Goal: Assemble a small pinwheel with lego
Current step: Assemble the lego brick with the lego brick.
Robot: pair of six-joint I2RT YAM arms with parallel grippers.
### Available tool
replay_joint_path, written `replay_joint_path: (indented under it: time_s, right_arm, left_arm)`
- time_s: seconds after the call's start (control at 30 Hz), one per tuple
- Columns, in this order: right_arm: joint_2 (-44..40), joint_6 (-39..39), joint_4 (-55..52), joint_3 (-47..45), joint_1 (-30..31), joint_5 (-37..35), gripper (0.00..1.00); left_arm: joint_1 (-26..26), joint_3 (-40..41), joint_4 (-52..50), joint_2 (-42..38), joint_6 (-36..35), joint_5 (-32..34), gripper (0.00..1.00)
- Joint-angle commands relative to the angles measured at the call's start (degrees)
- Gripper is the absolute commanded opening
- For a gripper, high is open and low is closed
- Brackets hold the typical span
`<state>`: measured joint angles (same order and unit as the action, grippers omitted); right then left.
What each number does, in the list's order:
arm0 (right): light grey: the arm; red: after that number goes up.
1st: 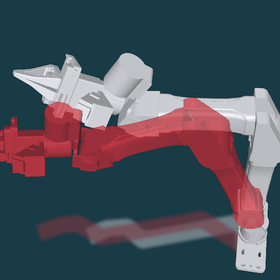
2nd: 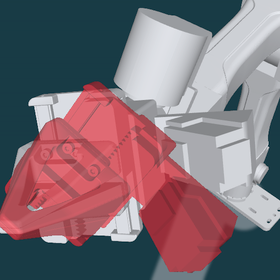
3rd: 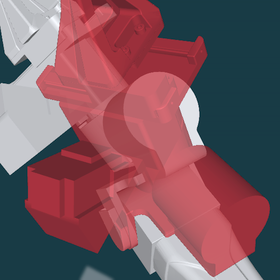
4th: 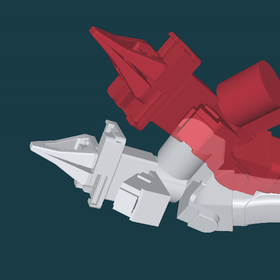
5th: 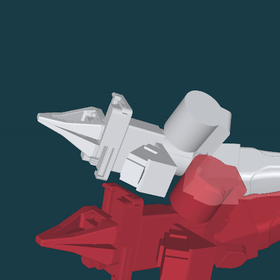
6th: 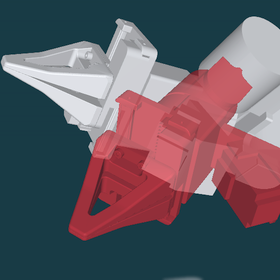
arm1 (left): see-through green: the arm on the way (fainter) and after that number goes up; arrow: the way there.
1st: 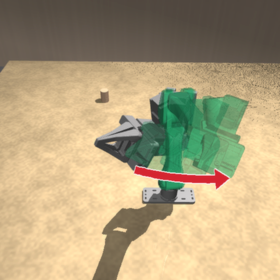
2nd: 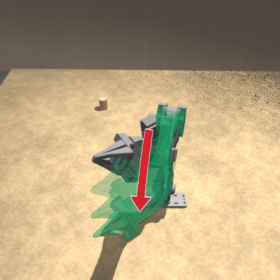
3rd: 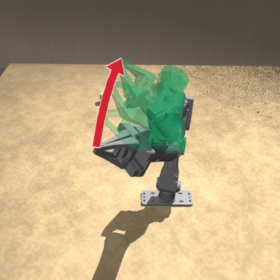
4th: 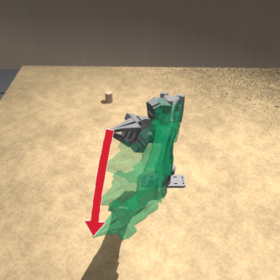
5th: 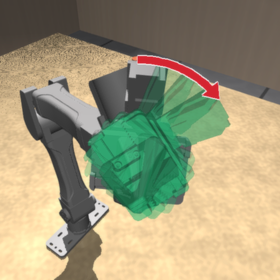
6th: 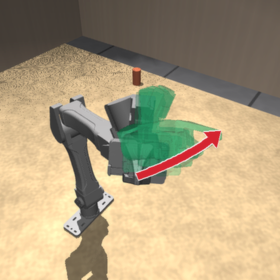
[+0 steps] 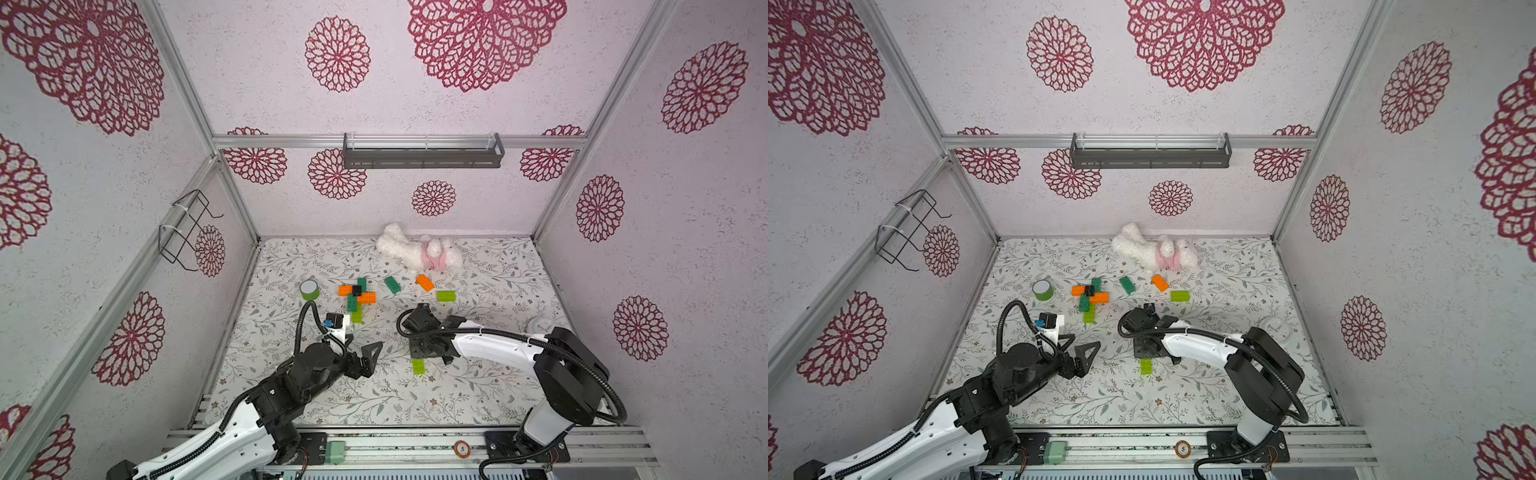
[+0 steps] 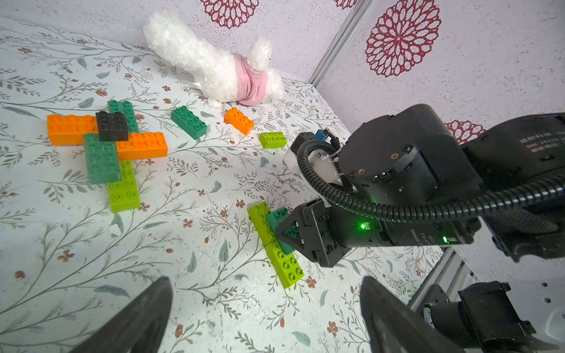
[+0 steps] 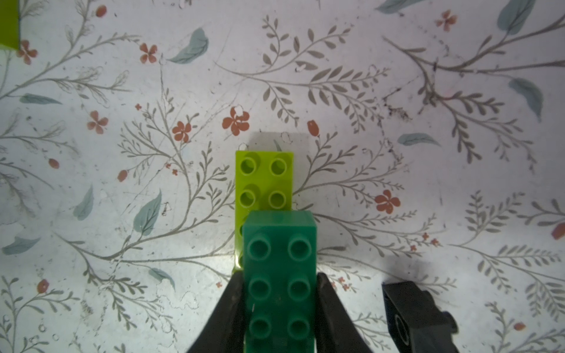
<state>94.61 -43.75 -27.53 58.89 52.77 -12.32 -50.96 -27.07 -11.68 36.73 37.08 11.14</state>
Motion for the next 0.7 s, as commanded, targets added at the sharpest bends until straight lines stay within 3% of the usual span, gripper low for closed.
replay_joint_path:
  time_s: [0.0,0.67]
  right_arm:
    - [-1.4,-1.3,-2.1,-1.2,0.6,-1.1,0.20]
    - [-1.3,-0.2,-1.9,-3.1,0.8,-0.8,0.20]
  left_arm:
    - [-0.1,-0.6,-0.2,-0.1,0.1,1.2,0.97]
    - [-0.1,-0.7,-0.2,-0.3,0.6,1.2,0.97]
